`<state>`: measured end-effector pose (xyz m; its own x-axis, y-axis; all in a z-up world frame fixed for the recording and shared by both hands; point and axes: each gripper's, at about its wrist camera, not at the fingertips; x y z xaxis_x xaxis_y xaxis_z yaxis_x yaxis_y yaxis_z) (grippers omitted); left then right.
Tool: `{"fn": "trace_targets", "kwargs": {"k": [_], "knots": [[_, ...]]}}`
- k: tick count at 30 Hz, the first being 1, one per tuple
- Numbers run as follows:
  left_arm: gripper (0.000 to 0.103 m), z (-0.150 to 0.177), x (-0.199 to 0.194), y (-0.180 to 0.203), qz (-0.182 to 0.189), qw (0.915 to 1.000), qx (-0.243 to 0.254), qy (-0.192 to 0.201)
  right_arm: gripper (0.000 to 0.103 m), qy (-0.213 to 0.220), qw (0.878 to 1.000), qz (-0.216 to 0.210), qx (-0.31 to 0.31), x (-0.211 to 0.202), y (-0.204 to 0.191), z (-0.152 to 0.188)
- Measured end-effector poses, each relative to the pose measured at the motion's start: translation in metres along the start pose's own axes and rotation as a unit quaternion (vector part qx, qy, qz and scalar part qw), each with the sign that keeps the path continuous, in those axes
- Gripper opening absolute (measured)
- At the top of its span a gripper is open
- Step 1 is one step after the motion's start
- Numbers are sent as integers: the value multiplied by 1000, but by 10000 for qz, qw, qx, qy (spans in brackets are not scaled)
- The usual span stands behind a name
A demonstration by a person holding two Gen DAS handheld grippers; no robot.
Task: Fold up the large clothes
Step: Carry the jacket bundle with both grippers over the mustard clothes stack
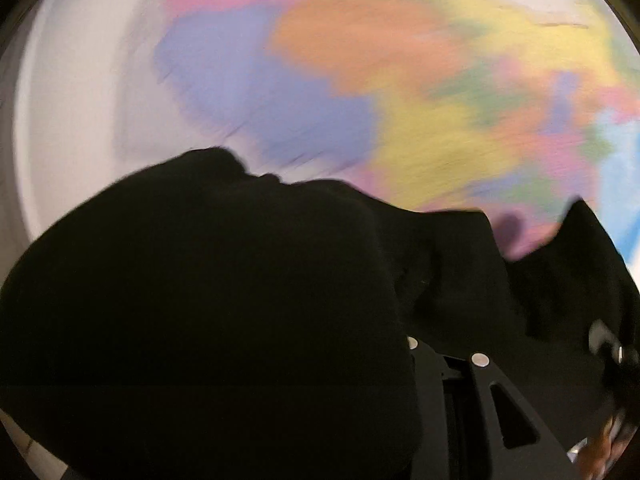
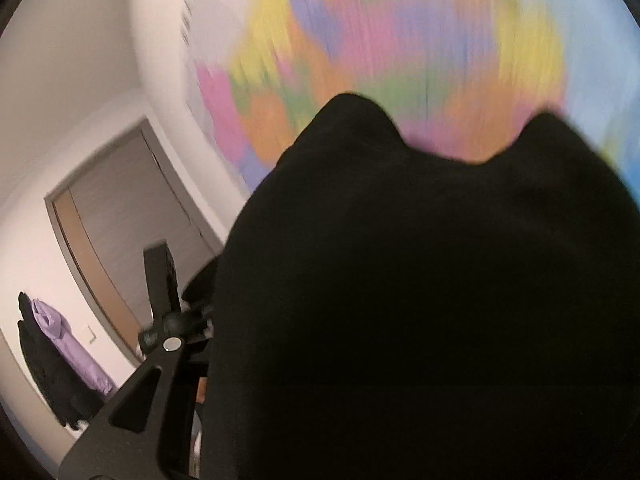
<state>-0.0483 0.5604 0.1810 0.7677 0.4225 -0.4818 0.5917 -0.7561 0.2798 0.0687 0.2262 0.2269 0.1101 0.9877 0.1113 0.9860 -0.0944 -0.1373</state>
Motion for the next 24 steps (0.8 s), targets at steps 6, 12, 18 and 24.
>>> {"fn": "trace_targets", "kwargs": {"k": [6, 12, 18, 24], "knots": [[37, 79, 84, -111, -554, 9863, -836, -1308, 43, -1617, 9846, 142, 650, 77, 36, 101], [49, 98, 71, -136, -362, 9857, -1118, -1209, 69, -1356, 9895, 239, 438, 12, 33, 95], [55, 91, 56, -131, -776, 9865, -887, -1139, 67, -972, 9830, 1444, -578, -50, 15, 74], [61, 97, 20, -141, -1072, 9860, -940, -862, 73, -1491, 9799, 1301, -264, -16, 41, 63]]}}
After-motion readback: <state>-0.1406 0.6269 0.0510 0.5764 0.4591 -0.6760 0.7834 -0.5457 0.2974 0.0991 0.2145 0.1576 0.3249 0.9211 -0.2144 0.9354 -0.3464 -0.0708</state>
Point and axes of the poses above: each gripper's, at about its wrist camera, not at the fingertips, and x roughly the way its jaws point, y to its right, z to its underside, and after that the axes turned 8 degrees about -x, right-handed
